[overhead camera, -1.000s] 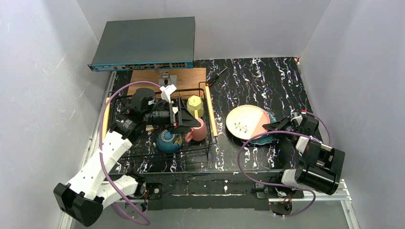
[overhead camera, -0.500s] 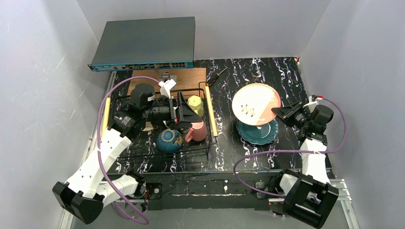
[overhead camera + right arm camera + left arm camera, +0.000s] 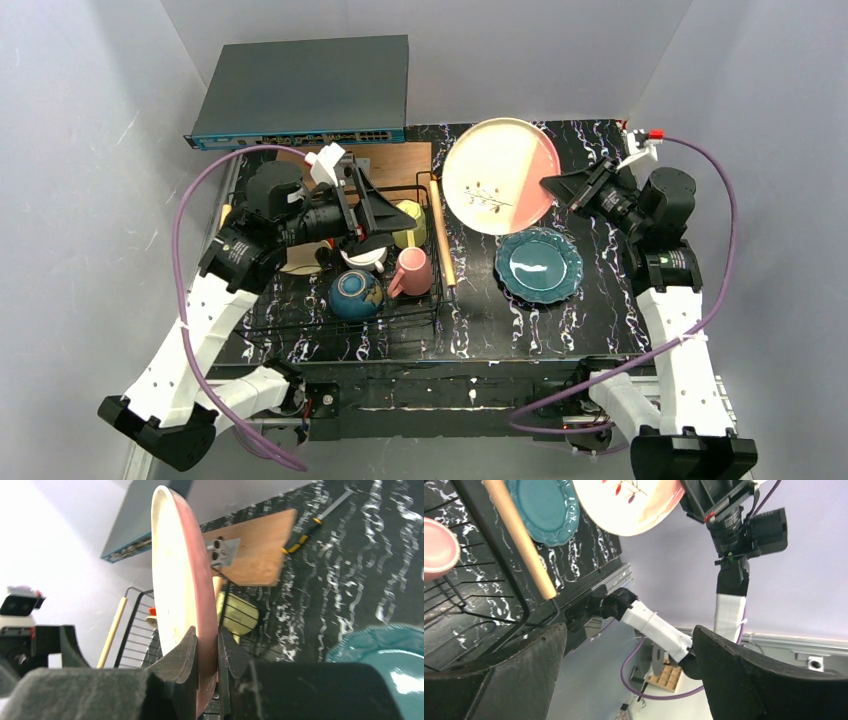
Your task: Load the mixed dishes into the dish rack
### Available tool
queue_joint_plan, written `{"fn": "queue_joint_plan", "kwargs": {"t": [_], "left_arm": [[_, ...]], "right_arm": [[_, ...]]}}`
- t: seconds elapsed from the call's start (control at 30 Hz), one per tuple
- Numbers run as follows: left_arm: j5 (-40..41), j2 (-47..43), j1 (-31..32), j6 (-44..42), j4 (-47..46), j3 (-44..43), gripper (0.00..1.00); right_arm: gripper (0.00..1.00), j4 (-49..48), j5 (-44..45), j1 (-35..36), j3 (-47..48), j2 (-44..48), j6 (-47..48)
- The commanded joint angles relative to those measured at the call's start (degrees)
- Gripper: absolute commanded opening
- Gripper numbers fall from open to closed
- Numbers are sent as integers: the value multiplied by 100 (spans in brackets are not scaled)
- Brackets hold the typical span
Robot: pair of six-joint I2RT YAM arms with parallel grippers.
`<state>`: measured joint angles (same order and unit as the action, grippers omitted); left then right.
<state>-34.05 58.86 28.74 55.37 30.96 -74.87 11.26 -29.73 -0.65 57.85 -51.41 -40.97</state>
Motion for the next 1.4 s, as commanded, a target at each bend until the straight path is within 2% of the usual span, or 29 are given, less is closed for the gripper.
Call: {"fn": "queue_joint_plan", "kwargs": {"t": [0.0, 0.13, 0.3, 0.4, 0.6, 0.73, 0.8, 0.93, 1.03, 1.1, 1.23, 1.37], "left_arm": [[322, -183, 27, 639, -62, -440, 95], [343, -123, 25, 1423, -360, -546, 95], [216, 80, 19, 2886, -876, -499, 94], [542, 219, 18, 3444, -86, -789, 93], [1941, 203, 16, 4185, 2153, -1611, 91], [2617, 99, -46, 4834, 2735, -1751, 89], [2687, 193, -99, 5089, 3012, -1885, 87], [2643, 795, -208, 5084, 3949, -2627, 86], [2661, 1275, -293, 4958, 4663, -3284, 92], [2850, 1445, -315, 4934, 4881, -3589, 97], [3467, 1611, -361, 4946, 5183, -3998, 98], [3617, 1934, -424, 4768, 5640, -4680, 98]], "right_arm": [[1, -522, 348, 745, 885, -80, -126], [1, -637, 755, 1523, 1059, -212, 2], [1, -970, 1318, 2563, 1012, -399, 323], [1, -1188, 1806, 3186, 1024, -631, 748], [1, -1708, 2157, 3974, 1211, -1231, 1164], [1, -1997, 2216, 4260, 1277, -1528, 1476], [1, -2251, 2290, 4452, 1214, -1613, 1791], [1, -2711, 2424, 4814, 1126, -1744, 2383], [1, -2888, 2412, 5065, 1121, -1809, 2855], [1, -2929, 2422, 5225, 1162, -1842, 3150], [1, -3053, 2686, 5570, 1196, -1870, 3726], [1, -3123, 2860, 5810, 1306, -1971, 4175]]}}
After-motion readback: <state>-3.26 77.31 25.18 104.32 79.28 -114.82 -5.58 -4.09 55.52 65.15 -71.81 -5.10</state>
